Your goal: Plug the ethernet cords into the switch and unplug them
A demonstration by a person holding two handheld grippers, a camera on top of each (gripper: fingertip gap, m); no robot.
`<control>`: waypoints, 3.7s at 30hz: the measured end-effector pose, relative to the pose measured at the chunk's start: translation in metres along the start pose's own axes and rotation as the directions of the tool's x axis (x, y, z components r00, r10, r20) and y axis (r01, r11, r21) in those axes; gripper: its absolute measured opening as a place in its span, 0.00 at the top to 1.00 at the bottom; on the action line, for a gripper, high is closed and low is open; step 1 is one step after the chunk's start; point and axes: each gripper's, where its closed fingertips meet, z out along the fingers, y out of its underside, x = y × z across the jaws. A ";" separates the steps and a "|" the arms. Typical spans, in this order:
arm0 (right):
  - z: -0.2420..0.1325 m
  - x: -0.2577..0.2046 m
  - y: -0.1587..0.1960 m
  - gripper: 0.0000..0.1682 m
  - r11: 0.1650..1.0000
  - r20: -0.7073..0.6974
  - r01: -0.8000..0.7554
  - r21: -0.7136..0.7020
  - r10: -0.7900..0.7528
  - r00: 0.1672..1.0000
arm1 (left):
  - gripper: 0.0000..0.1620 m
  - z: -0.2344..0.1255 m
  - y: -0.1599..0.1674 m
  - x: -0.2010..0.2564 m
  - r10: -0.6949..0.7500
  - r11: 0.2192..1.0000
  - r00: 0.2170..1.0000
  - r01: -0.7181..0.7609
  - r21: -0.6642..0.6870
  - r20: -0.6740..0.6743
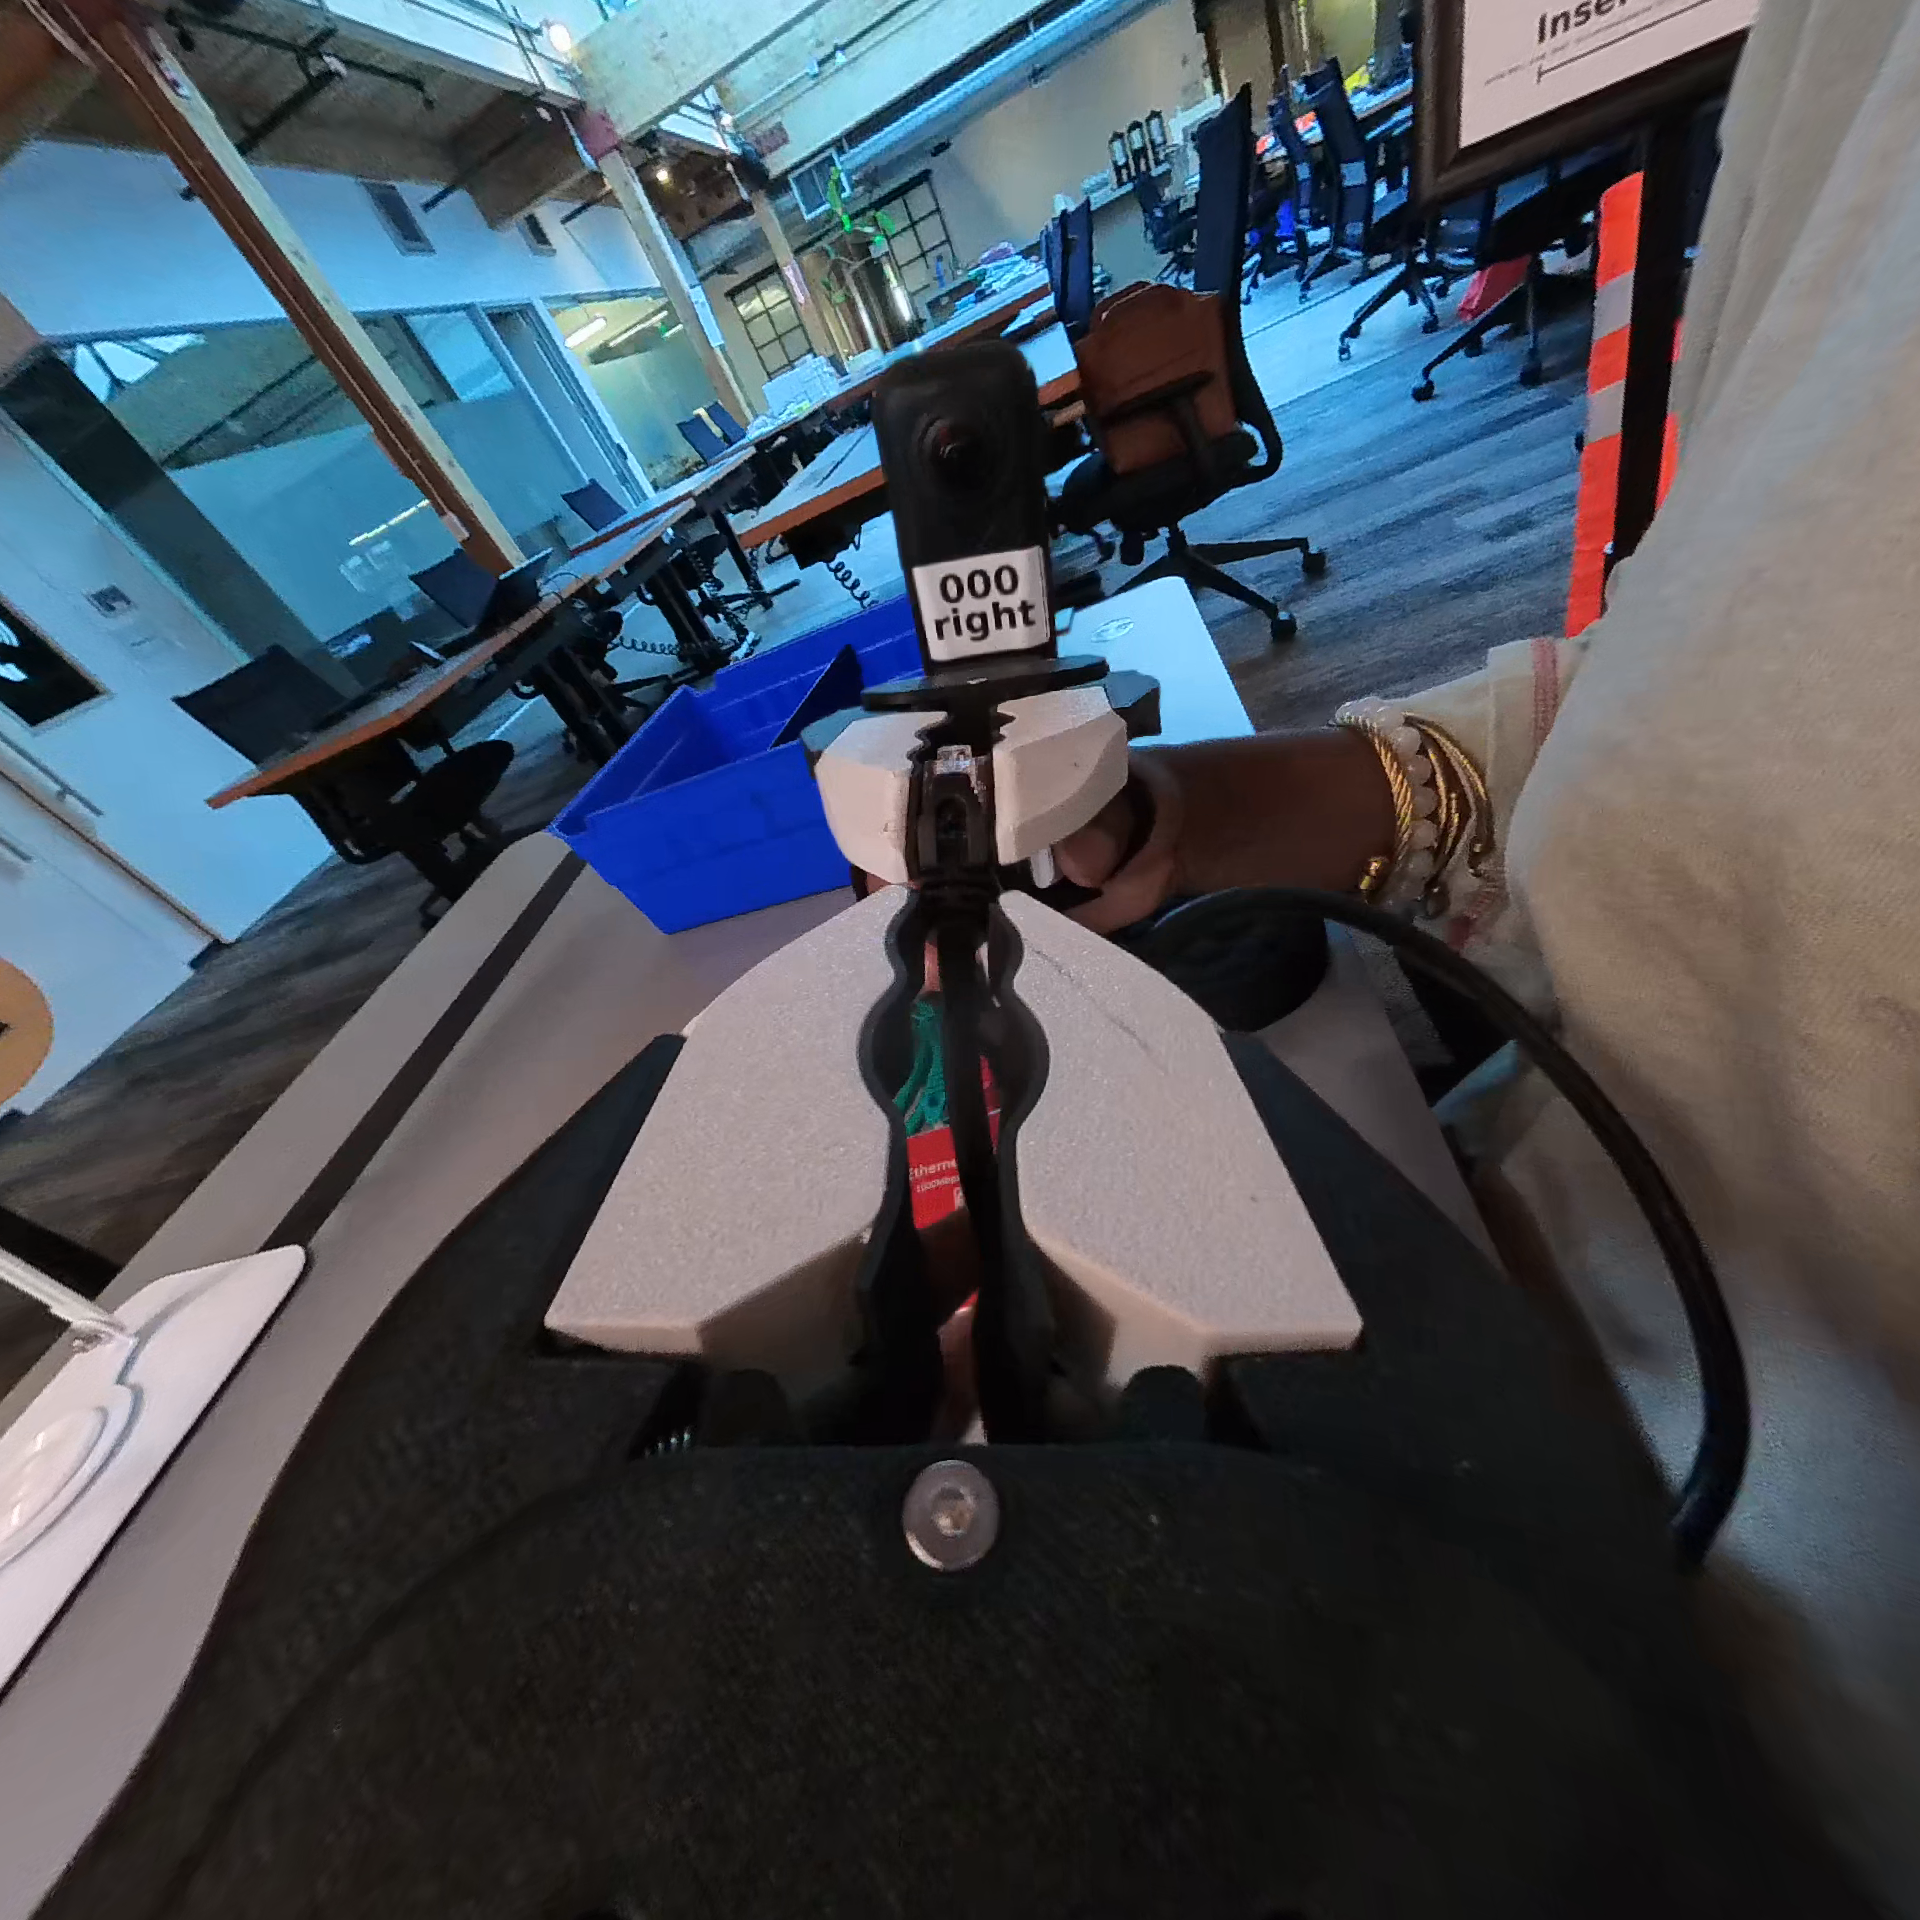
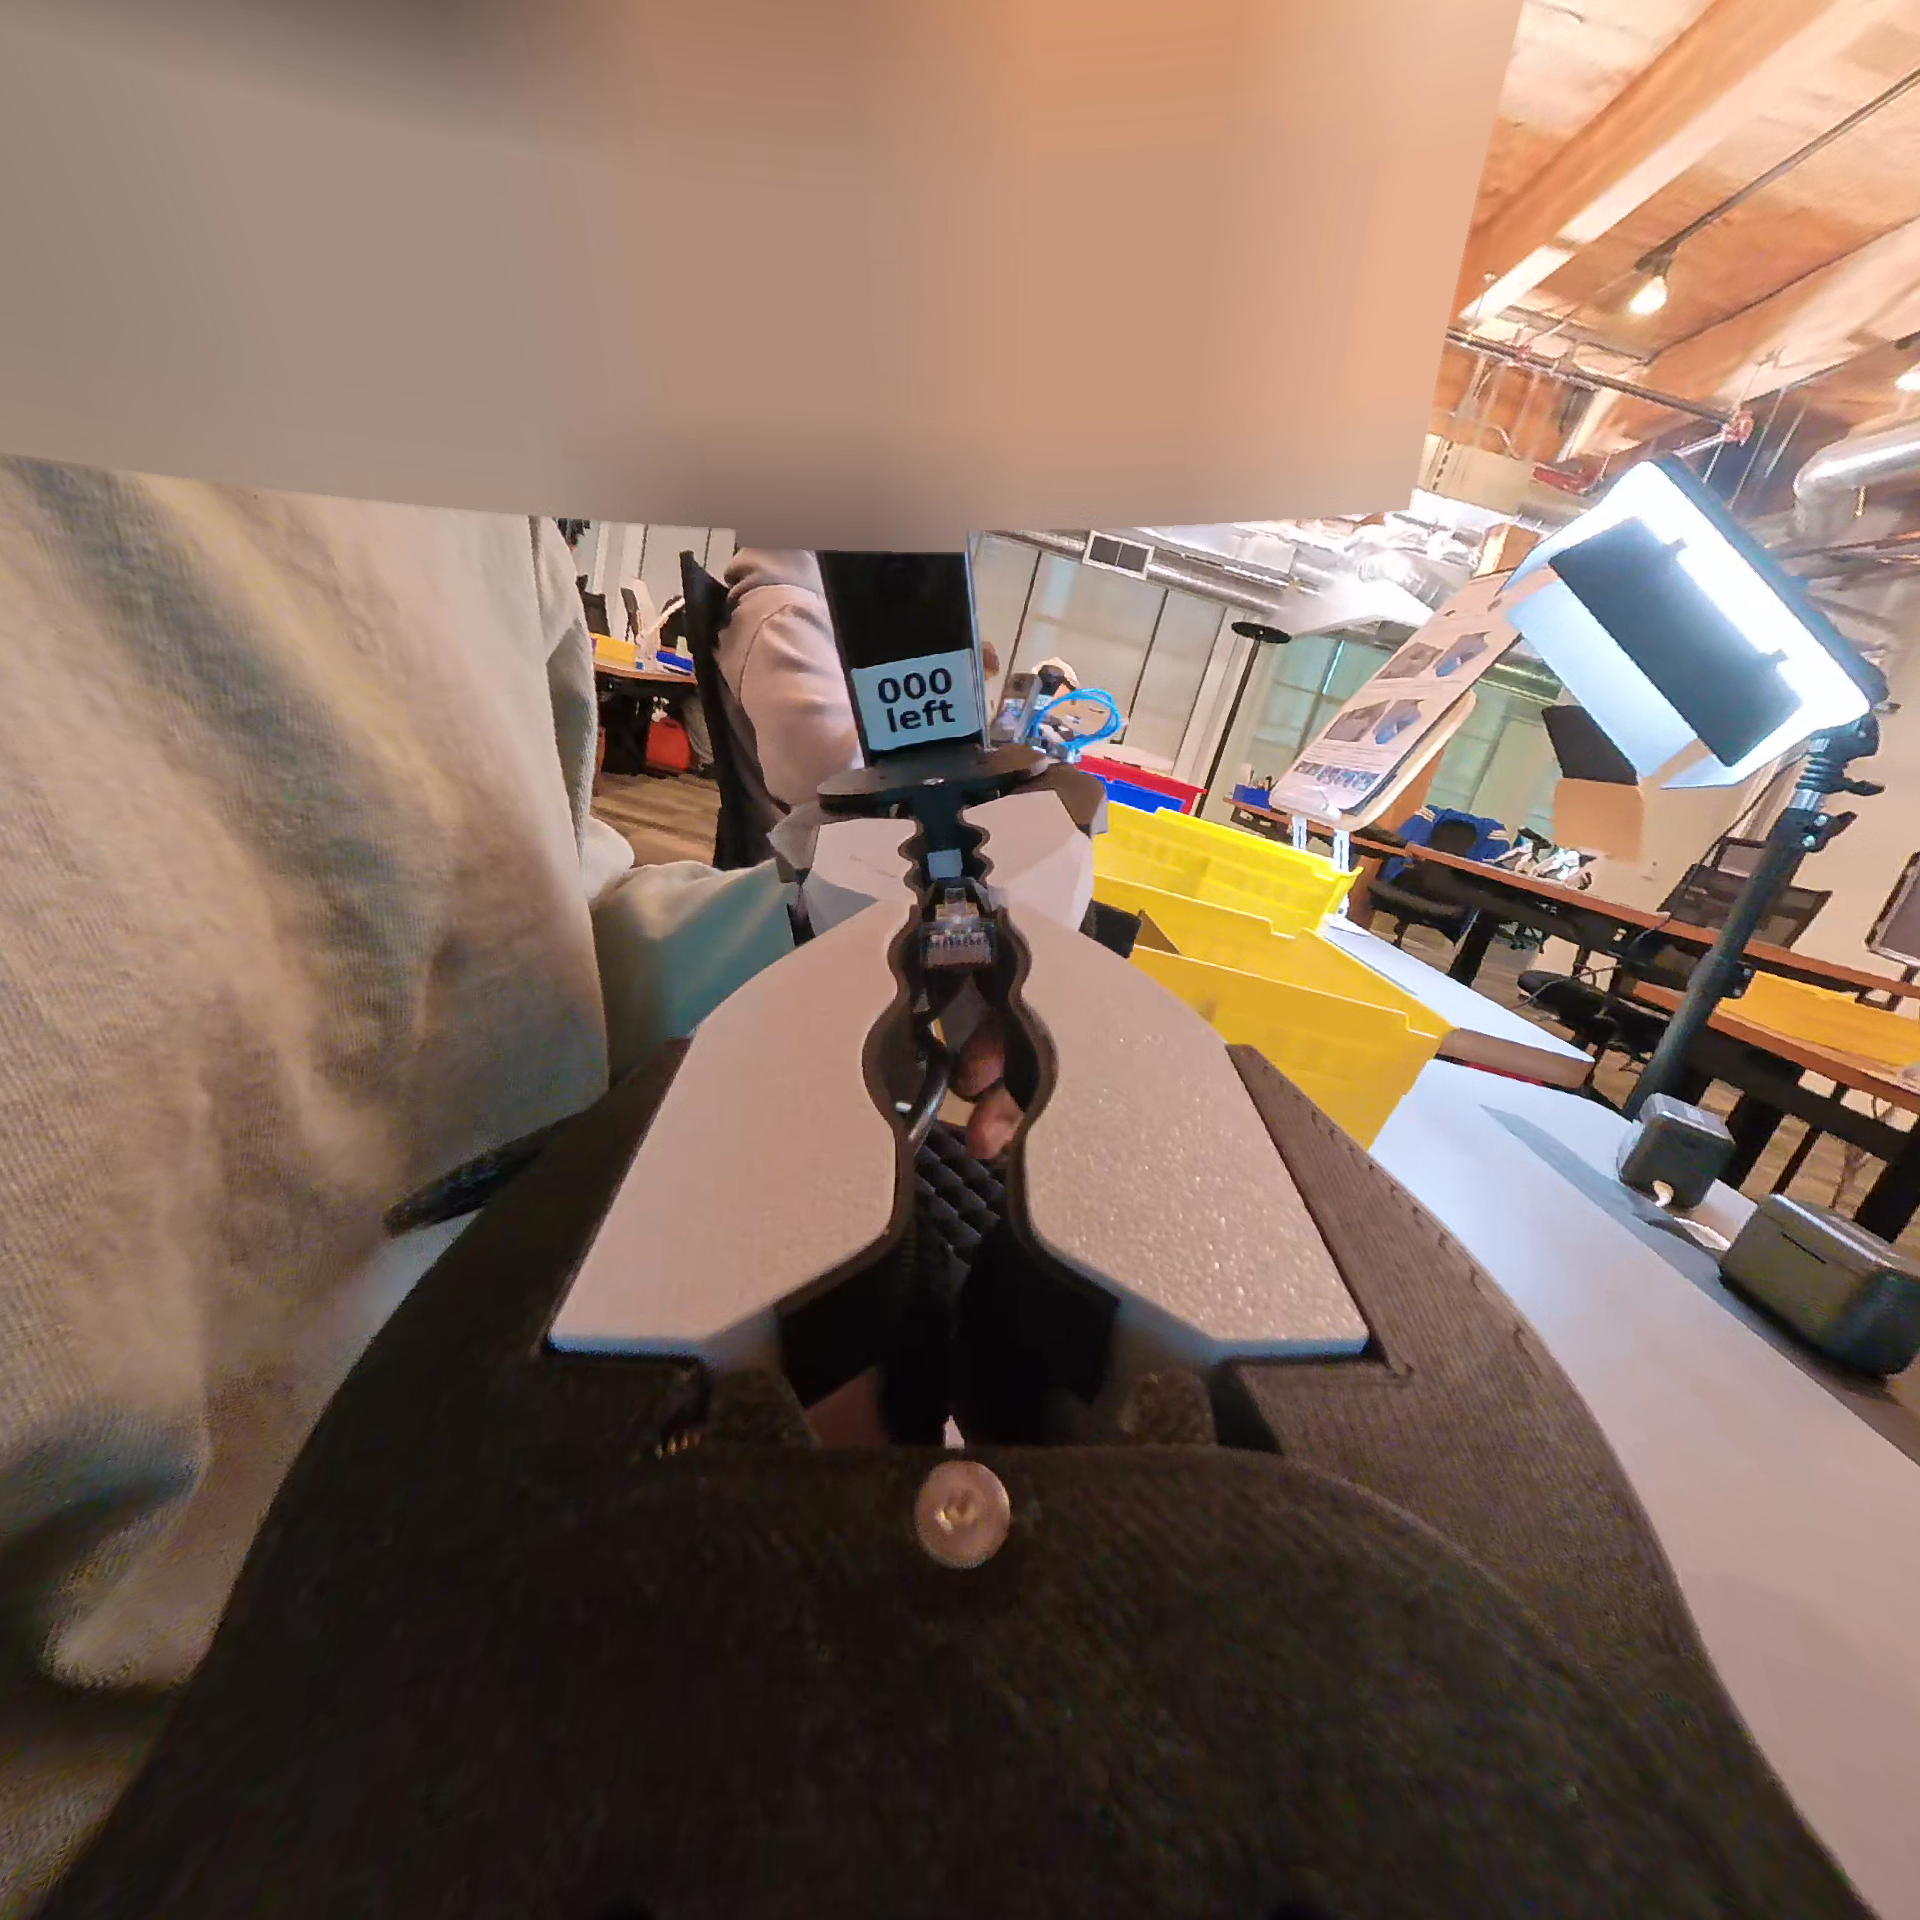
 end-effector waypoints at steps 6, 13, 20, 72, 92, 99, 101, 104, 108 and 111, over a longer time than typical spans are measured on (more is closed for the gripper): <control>-0.001 0.001 0.004 0.93 0.999 -0.021 -0.027 0.045 0.028 0.999 | 0.94 -0.001 0.005 0.000 -0.085 0.993 0.996 0.084 -0.079 -0.011; -0.016 0.015 0.011 0.89 0.997 -0.143 -0.011 -0.080 -0.001 0.990 | 0.94 -0.018 0.022 -0.014 0.002 0.958 0.998 0.015 -0.285 0.057; -0.056 0.026 0.039 0.71 0.877 -0.183 0.003 -0.480 -0.103 0.978 | 0.94 -0.050 0.042 -0.026 0.000 0.911 0.997 0.034 -0.410 0.083; -0.061 0.007 0.133 0.59 0.463 -0.007 -0.102 -0.881 0.202 0.979 | 0.94 -0.027 0.123 0.006 -0.200 0.726 0.979 0.125 -0.677 -0.033; -0.061 0.006 0.144 0.59 0.443 -0.006 -0.070 -0.894 0.144 0.990 | 0.94 -0.017 0.133 0.011 -0.241 0.700 0.968 0.126 -0.703 -0.067; -0.060 0.005 0.148 0.59 0.435 -0.011 -0.079 -0.897 0.155 0.988 | 0.94 -0.019 0.135 0.012 -0.262 0.695 0.962 0.138 -0.706 -0.070; -0.058 0.005 0.145 0.59 0.442 -0.008 -0.076 -0.894 0.155 0.988 | 0.93 -0.021 0.131 0.012 -0.284 0.701 0.956 0.154 -0.697 -0.074; -0.047 0.010 0.129 0.59 0.510 -0.009 -0.075 -0.857 0.130 0.991 | 0.77 -0.025 0.109 -0.003 -0.308 0.754 0.951 0.231 -0.615 -0.021; -0.056 0.027 0.111 0.59 0.521 -0.054 -0.069 -0.851 0.043 0.998 | 0.61 -0.055 0.078 -0.040 -0.248 0.849 0.954 0.297 -0.436 0.167; -0.069 0.043 0.103 0.59 0.517 -0.105 -0.086 -0.852 -0.008 0.994 | 0.61 -0.085 0.048 -0.066 -0.212 0.926 0.916 0.299 -0.228 0.342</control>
